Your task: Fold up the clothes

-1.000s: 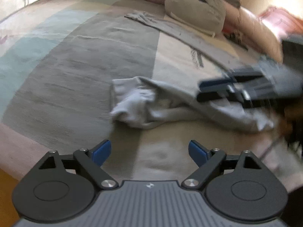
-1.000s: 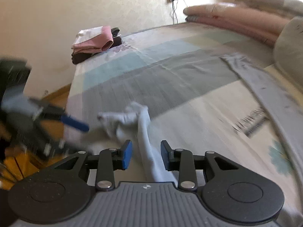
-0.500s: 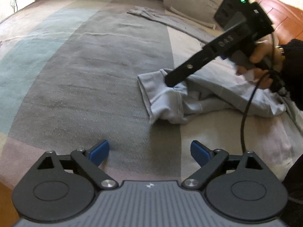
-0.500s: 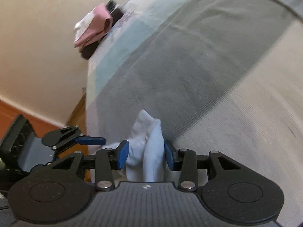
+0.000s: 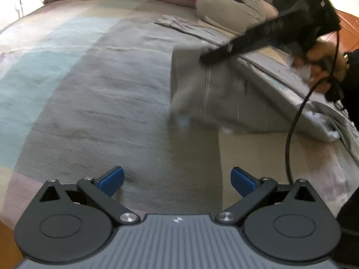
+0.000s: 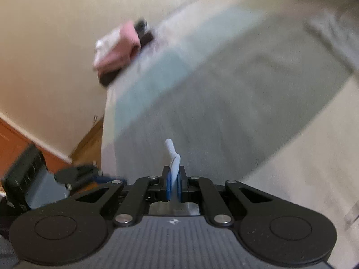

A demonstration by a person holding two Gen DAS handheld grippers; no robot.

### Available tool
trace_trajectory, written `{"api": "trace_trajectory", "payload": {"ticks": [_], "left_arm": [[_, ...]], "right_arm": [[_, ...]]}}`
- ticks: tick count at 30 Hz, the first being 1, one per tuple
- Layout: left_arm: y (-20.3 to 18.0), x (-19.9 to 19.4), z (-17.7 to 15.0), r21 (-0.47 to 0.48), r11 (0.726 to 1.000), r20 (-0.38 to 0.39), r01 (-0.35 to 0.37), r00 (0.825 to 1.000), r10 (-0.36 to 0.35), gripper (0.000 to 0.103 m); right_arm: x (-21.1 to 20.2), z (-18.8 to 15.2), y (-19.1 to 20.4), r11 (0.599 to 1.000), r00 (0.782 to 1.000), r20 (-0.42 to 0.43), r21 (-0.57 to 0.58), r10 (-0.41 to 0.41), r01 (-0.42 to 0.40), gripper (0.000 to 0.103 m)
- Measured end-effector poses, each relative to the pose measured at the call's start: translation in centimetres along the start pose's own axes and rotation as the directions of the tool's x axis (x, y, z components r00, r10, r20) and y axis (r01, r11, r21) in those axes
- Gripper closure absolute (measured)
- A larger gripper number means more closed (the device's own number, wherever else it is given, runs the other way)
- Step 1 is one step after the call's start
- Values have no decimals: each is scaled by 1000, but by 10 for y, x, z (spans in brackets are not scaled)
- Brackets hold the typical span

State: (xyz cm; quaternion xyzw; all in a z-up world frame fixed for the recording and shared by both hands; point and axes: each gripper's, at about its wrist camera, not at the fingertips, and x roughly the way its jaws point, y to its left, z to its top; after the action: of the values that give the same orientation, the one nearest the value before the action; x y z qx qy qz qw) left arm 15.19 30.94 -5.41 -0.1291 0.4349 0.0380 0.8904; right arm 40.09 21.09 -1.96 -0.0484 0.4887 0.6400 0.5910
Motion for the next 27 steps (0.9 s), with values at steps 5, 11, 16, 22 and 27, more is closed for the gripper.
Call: {"api": "trace_trajectory", "payload": {"ticks": [5,11,16,22,27], "left_arm": [[6,-14,2,-13,1000,42,-20,999,21,2],[23,-21,-2,-123,992,66,4,998,4,2],[30,-23,-10,-188,982,60,34,998,-23,2],[26,-16,-10,-225,967,72,119,992,-105,2],[24,-1,-7,-353,902,80,247,969,-234,3]], "right_arm": [[-38,25,30,990,986,143,-101,-81,96,96],[-28,5,67,957,988,108,-257,-110,135,91],[15,-35,60,989,996,-85,-148,-2,-10,87],[6,-41,54,999,999,-37,-35,18,-19,69],[-37,-48,39,998,996,81,45,-47,43,61]]}}
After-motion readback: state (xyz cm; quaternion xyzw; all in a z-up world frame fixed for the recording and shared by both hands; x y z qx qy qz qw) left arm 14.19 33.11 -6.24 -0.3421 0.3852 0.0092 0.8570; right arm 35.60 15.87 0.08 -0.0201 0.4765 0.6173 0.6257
